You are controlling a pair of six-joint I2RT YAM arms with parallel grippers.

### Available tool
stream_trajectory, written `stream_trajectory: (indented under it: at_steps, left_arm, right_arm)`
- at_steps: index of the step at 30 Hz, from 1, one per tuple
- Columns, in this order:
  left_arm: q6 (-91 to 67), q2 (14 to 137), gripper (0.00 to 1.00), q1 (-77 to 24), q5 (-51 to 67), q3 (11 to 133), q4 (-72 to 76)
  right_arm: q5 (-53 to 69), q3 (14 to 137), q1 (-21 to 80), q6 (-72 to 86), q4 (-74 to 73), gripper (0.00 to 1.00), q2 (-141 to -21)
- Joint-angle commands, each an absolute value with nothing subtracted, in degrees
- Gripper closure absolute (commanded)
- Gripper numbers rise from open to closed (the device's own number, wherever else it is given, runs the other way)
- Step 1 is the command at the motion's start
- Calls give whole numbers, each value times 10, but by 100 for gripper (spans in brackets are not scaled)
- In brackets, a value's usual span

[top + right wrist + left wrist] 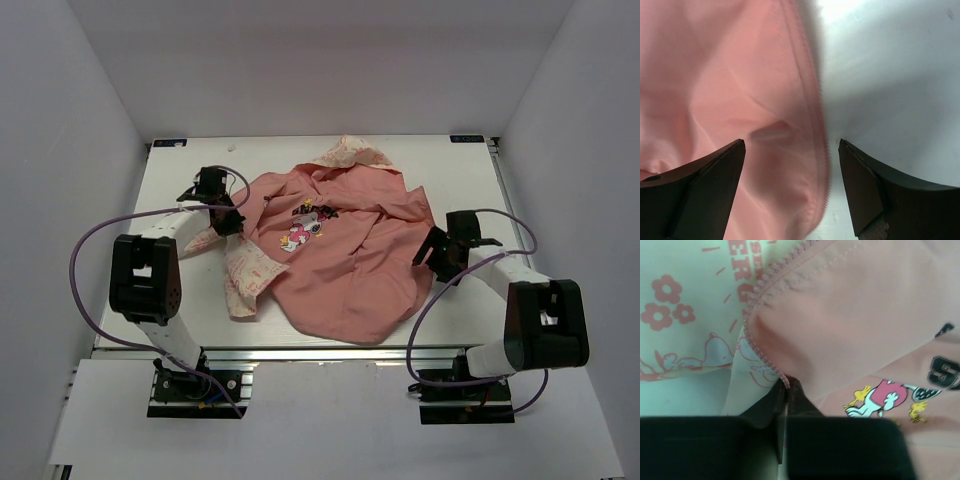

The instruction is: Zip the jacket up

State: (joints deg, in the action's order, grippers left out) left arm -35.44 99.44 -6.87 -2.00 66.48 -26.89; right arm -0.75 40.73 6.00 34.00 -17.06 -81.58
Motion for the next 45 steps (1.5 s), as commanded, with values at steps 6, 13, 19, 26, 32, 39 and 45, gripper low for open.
stream_trajectory:
  at_steps: [6, 13, 19, 26, 32, 39, 45]
  left_arm:
    - [-334, 914, 100, -70, 104, 633, -203]
    - [-311, 807, 100, -76, 192, 592, -194]
    - [-250, 773, 100, -194, 170, 591, -230]
    - [-223, 843, 100, -228, 253, 568, -220]
    - [-247, 846, 2, -228, 272, 548, -165]
    - [-327, 770, 2, -228, 154, 550, -236]
    - [-402, 661, 2, -226, -57, 559, -371]
  right_arm:
    - [16, 331, 61, 336, -222, 22, -737]
    - [54, 330, 69, 340, -154, 50, -774]
    - [-15, 394, 69, 336, -202, 100, -780]
    - [-57, 512, 80, 291, -340, 100, -699]
    - [-127, 696, 233, 279, -481, 100, -754]
    - [-206, 950, 465, 308, -574, 100, -971]
    - [-96, 1099, 533, 301, -565, 95, -1154]
